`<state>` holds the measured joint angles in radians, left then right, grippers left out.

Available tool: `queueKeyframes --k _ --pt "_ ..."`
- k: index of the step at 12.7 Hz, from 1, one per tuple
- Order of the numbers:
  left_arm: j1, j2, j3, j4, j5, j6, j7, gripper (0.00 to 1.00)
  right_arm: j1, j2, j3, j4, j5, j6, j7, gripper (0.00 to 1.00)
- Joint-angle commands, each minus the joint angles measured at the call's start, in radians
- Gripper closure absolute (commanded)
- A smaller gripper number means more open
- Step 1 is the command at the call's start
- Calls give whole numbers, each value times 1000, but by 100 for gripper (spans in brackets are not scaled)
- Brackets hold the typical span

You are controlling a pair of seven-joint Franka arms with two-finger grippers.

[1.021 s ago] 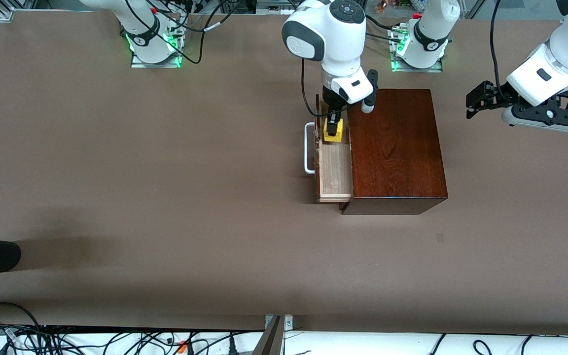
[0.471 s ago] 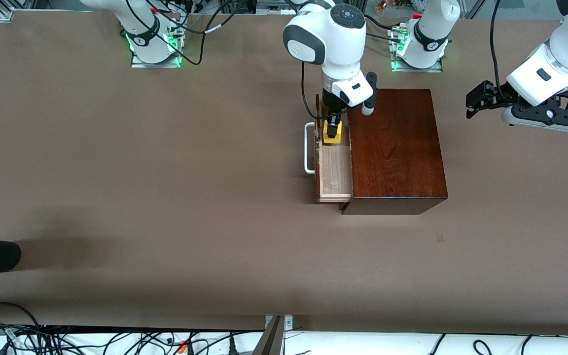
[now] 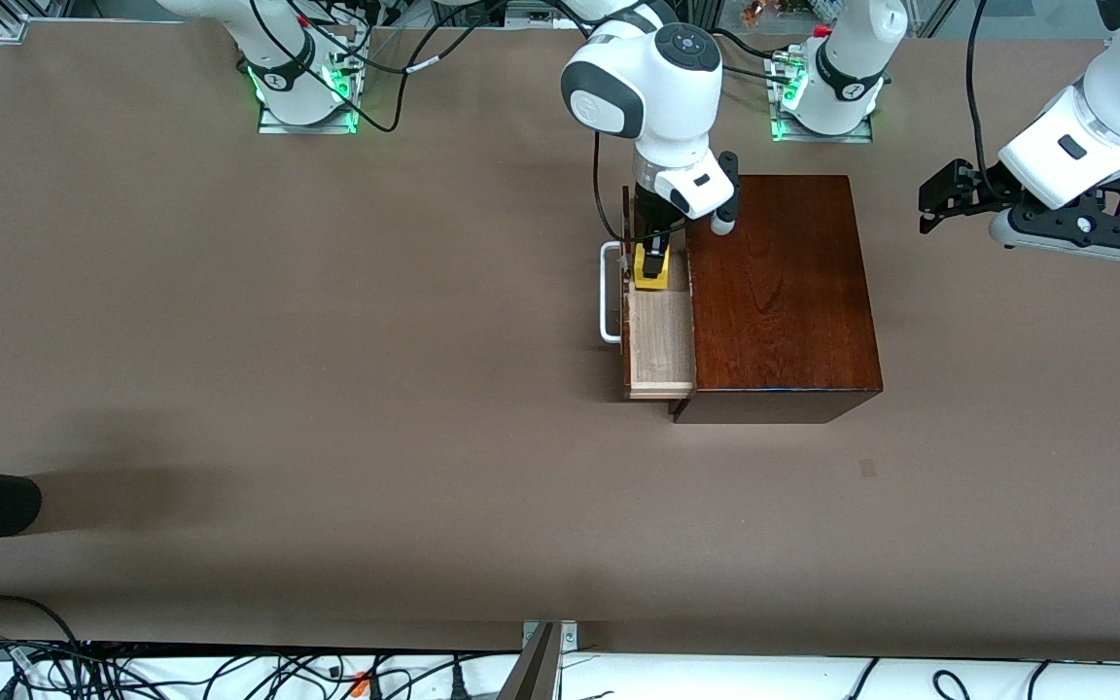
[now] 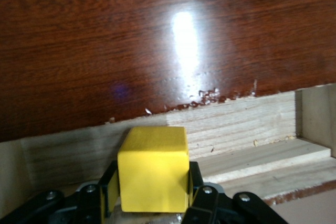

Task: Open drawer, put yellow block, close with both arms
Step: 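Lower the cube into the drawer and open the right gripper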

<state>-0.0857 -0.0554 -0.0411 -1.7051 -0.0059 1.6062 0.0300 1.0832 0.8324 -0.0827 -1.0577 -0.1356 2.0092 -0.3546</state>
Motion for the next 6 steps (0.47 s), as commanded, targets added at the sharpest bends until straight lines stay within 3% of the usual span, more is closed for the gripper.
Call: queueKeyframes --k 1,4,6 --pt "-2 12 -2 33 -5 -25 4 0 6 28 -9 18 -38 -23 -11 68" --pt "-2 12 -11 35 -5 -25 4 0 1 24 -11 19 -36 -26 -23 67" --pt "-2 11 -13 35 -5 -25 4 0 1 24 -12 18 -33 -27 -20 60"
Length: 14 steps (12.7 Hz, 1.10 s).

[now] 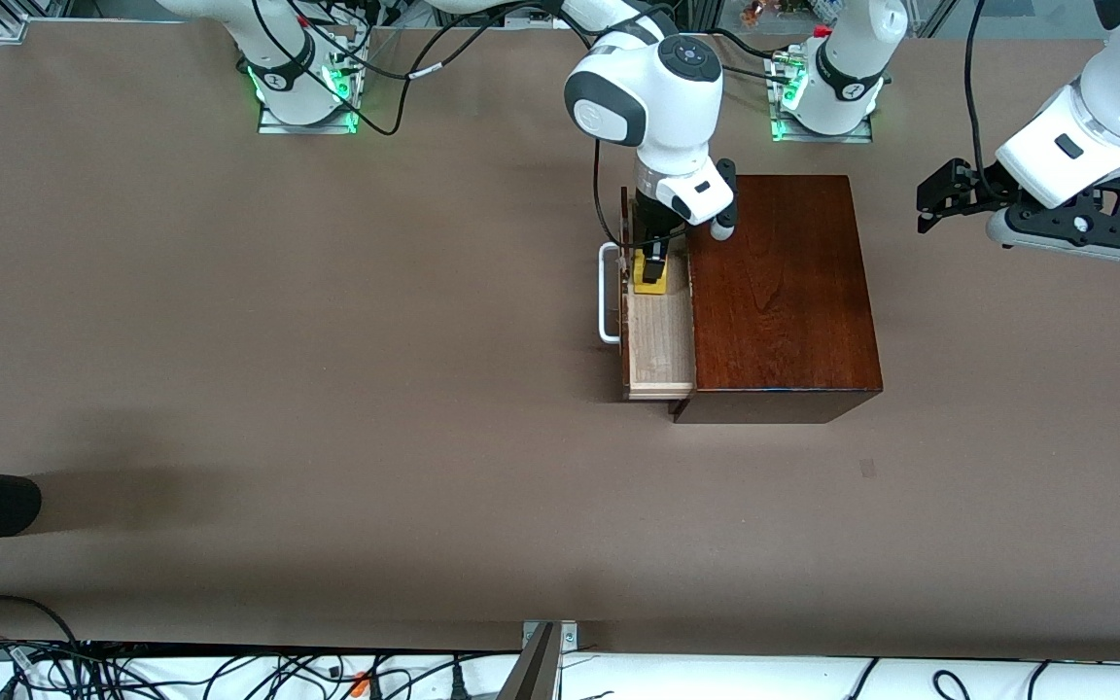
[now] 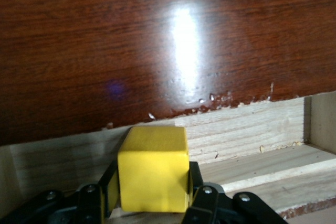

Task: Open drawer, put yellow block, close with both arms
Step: 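Lower the cube into the drawer and open the right gripper, then raise the right gripper away while the left gripper approaches the drawer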

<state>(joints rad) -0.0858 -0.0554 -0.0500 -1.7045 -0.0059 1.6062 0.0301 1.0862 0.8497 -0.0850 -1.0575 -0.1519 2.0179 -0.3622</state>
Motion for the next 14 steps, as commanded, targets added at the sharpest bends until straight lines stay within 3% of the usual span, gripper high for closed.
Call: queueKeyframes --k 1,2,7,10,14 --pt "-2 12 -4 34 -5 -25 4 0 1 6 -10 17 -15 -38 -8 9" --pt "-2 11 -4 34 -5 -25 4 0 1 2 -9 17 -17 -39 -11 0" --pt "-2 9 -4 34 -5 -35 7 0 -8 -64 -10 34 3 -186 -4 0" --pt "-3 17 -2 71 -6 -66 8 0 -23 -216 -25 42 52 -296 63 0" --pt "-5 19 -53 78 -23 -124 13 0 -189 -415 -47 33 80 -424 85 0"
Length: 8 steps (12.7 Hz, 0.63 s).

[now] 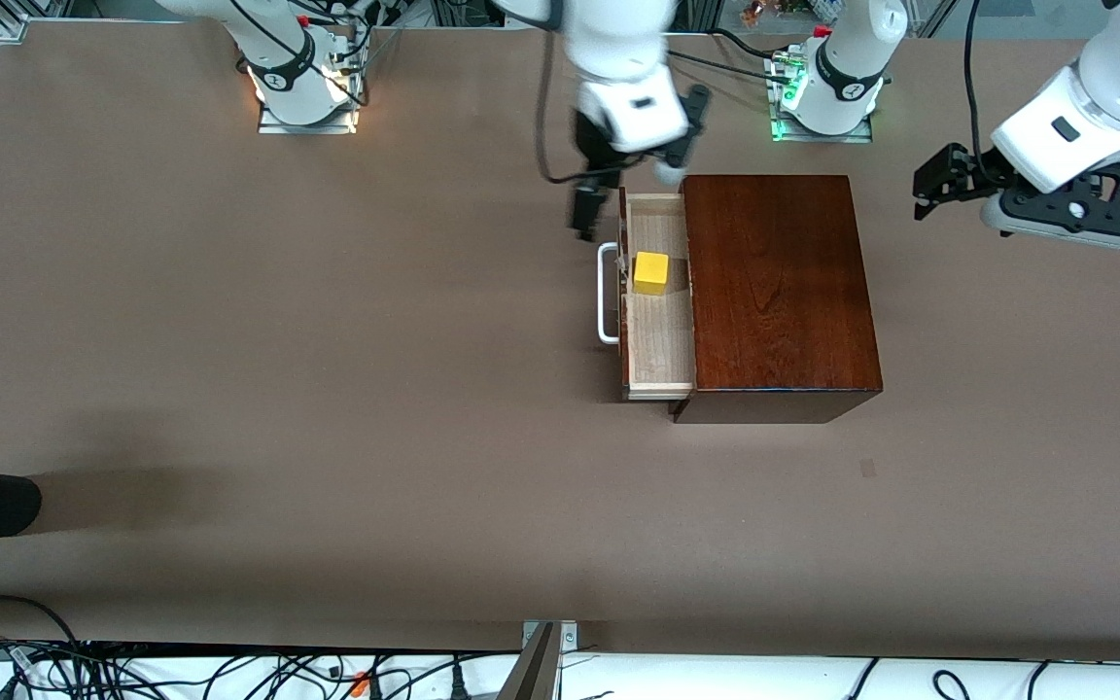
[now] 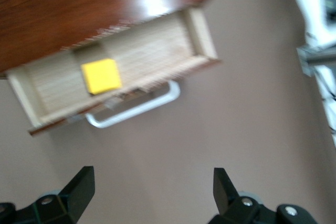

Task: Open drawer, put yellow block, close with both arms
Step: 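Raise the right gripper away while the left gripper approaches the drawer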

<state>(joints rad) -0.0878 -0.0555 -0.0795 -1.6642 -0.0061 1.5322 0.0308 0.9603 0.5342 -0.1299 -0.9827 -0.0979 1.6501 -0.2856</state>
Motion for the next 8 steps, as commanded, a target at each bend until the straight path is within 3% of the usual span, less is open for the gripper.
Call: queueKeyframes --k 1,5,8 --pt "-7 20 -35 38 -29 -72 15 0 -69 -127 -46 -42 26 -109 13 0" --pt "-10 100 -140 41 -165 -64 81 0 -72 -230 -249 -70 50 -235 19 0" --pt "-10 172 -291 50 -181 29 197 0 -75 -388 -405 -233 145 -227 22 0"
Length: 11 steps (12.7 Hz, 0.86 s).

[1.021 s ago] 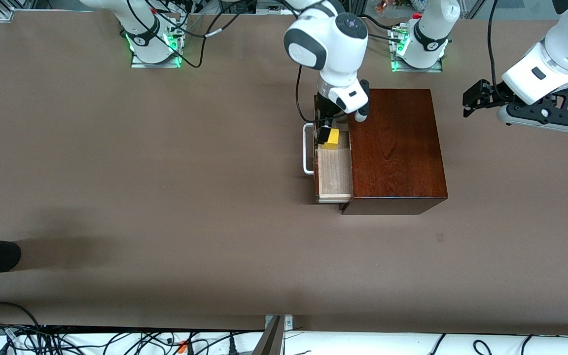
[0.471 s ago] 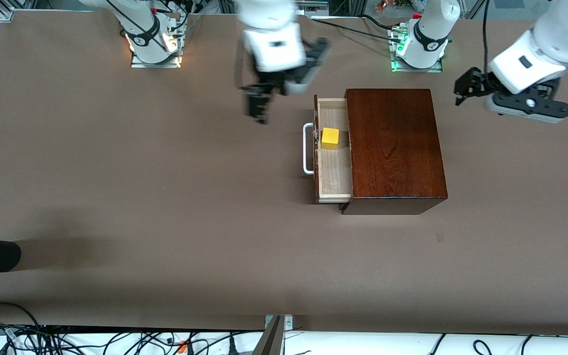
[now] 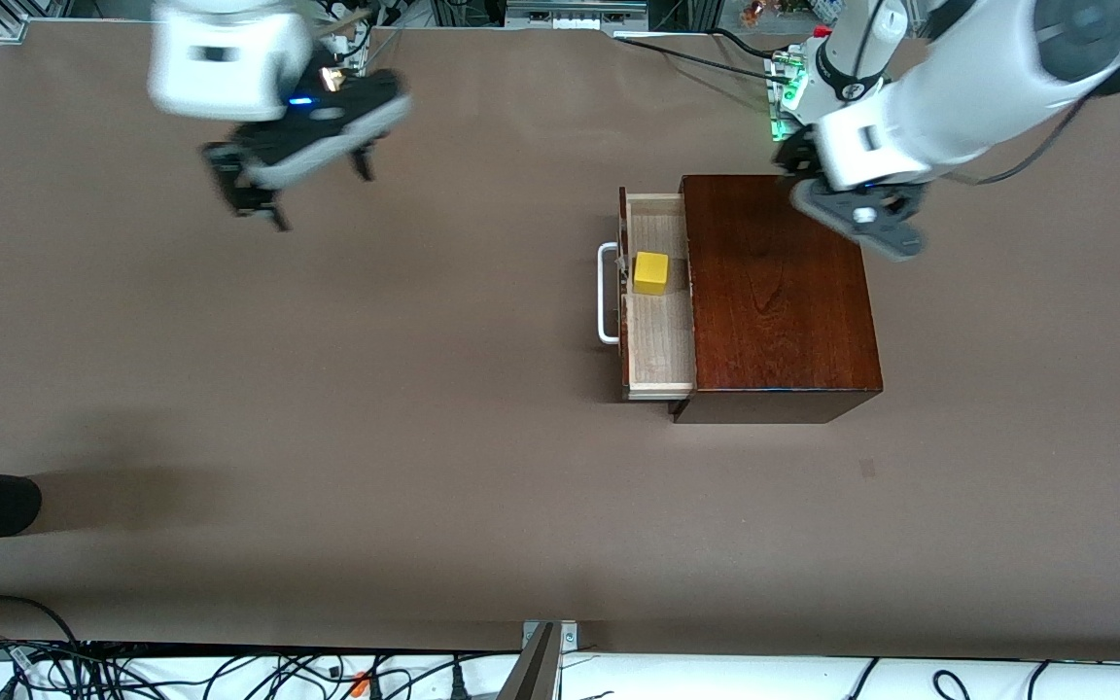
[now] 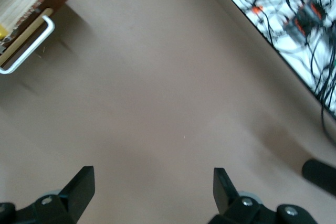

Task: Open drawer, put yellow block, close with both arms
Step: 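Raise the right gripper away while the left gripper approaches the drawer, then push the drawer front into the box with the left gripper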

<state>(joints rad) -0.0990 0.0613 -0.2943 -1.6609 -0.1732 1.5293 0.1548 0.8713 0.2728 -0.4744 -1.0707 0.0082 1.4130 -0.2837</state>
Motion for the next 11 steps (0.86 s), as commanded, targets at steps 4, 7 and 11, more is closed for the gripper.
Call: queueKeyframes --k 4,7,11 --pt "-10 213 -279 53 -2 259 272 0 14 -254 -180 -309 33 10 18 0" --pt "-92 389 -283 177 0 328 558 0 -102 -271 -132 -380 39 32 38 0" --pt "-229 544 -278 227 237 428 603 0 -400 -328 118 -558 41 176 54 0"
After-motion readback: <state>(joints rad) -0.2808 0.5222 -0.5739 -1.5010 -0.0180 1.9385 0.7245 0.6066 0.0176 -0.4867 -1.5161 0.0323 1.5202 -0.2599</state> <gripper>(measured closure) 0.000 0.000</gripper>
